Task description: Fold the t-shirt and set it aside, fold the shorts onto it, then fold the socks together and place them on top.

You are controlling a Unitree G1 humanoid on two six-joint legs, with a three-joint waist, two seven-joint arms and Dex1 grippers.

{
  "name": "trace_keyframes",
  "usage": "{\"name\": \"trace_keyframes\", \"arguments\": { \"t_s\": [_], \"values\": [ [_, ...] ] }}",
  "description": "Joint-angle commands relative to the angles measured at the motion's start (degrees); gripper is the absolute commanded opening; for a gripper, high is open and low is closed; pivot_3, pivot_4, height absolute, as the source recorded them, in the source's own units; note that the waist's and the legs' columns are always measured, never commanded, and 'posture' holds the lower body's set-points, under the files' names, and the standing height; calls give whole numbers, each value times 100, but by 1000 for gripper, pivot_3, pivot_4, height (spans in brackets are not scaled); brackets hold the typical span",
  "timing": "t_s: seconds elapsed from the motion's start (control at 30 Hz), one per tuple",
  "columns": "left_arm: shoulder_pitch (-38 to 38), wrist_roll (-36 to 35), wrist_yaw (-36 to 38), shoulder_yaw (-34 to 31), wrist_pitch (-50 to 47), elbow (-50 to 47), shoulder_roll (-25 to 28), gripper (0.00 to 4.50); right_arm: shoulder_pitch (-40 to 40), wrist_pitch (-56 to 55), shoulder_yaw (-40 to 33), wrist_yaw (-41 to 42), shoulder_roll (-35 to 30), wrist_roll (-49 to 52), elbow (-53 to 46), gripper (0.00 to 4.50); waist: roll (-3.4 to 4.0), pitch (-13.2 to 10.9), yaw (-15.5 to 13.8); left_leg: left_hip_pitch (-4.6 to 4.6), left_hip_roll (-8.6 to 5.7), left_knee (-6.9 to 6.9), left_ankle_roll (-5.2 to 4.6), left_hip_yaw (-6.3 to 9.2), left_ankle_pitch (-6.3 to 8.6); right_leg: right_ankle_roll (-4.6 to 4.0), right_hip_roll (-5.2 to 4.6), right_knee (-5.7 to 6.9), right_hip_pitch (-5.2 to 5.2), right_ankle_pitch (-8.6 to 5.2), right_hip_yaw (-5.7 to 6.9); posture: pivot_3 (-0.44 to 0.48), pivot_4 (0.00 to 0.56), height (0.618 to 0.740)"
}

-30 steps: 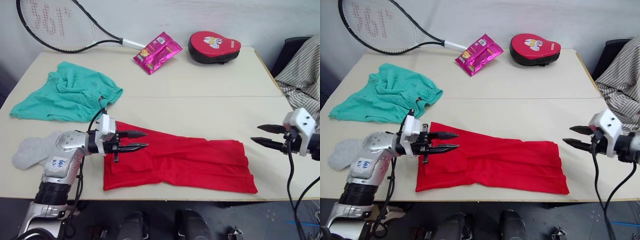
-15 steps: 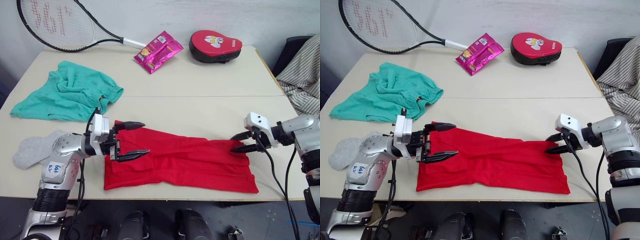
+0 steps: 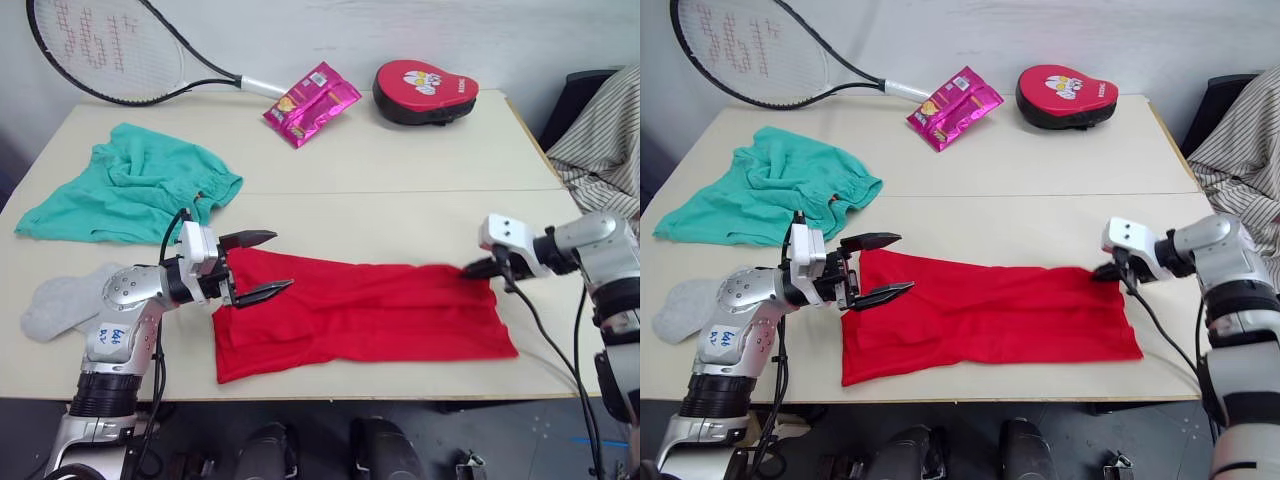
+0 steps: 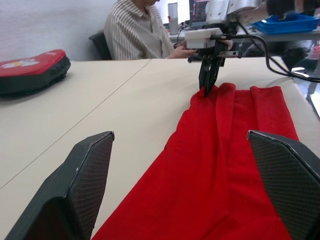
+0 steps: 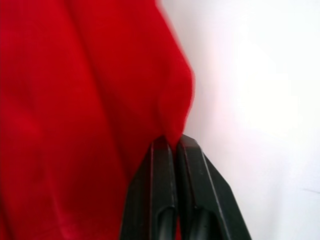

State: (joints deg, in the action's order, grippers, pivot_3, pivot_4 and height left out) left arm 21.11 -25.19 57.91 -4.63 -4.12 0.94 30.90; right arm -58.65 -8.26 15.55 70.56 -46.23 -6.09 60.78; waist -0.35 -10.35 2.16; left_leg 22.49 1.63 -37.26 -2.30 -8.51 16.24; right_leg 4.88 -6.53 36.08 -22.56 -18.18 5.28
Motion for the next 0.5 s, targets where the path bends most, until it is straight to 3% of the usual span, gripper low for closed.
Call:
{"name": "trace_keyframes", "arguments": {
  "t_s": [0.03,0.17,0.37,0.5],
  "values": [
    [211,363,-566,-155,287,240,-101,4500,-517,-382,-95,-1712,174,-494,566,14,0,0,-1,0,1,1,2,0,-1,-1,0,1,-2,-1,0,0,150,740],
    [435,724,-1153,-158,466,634,-236,4500,-700,-576,-56,-3046,437,-898,1017,14,0,0,-15,7,1,5,4,0,-3,-3,2,-2,-4,-2,3,0,150,740],
    [582,935,-1405,-41,499,888,-343,4500,-640,-571,-382,-3250,505,-751,1272,14,0,0,-39,34,-1,-6,-13,0,-13,9,2,7,-9,5,9,0,150,740],
    [903,1015,-1371,39,378,1313,-355,4500,-462,-403,-911,-2518,70,-284,1089,1043,0,0,-76,46,-1,-17,-18,6,-16,12,4,10,-12,6,20,0,150,740]
  ]
}}
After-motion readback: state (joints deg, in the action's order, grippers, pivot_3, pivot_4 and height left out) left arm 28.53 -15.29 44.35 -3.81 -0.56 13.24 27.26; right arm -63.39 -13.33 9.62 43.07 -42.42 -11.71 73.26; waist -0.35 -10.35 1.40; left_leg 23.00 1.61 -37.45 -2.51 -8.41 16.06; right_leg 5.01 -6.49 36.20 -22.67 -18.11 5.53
